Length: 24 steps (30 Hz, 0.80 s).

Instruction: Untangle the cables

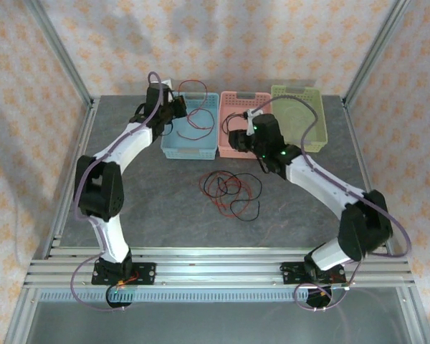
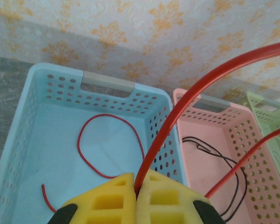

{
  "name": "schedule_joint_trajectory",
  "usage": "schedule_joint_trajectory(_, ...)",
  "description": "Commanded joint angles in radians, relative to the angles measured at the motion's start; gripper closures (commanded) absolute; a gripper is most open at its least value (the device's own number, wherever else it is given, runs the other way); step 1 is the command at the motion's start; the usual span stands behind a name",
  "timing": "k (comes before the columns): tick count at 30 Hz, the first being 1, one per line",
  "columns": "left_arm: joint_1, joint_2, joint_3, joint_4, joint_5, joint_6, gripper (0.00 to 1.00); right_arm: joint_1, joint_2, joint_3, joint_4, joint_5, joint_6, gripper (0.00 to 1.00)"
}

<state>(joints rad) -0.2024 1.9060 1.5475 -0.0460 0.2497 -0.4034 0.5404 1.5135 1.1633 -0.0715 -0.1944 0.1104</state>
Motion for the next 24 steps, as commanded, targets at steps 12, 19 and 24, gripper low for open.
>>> schedule_joint_trajectory(12,0.009,0.332,0.399,-0.29,-0.083,-0.03,1.0,-0.002,0.316,0.289,0.035,-0.06,0.101,0.53)
schedule_joint_trajectory(19,0.008,0.364,0.413,-0.33,-0.083,-0.011,0.78,-0.002,0.307,0.266,0.034,-0.034,0.111,0.56)
schedule_joint_trajectory(24,0.008,0.292,0.331,-0.279,-0.08,-0.014,0.63,0.0,0.265,0.22,0.041,-0.017,0.1,0.57)
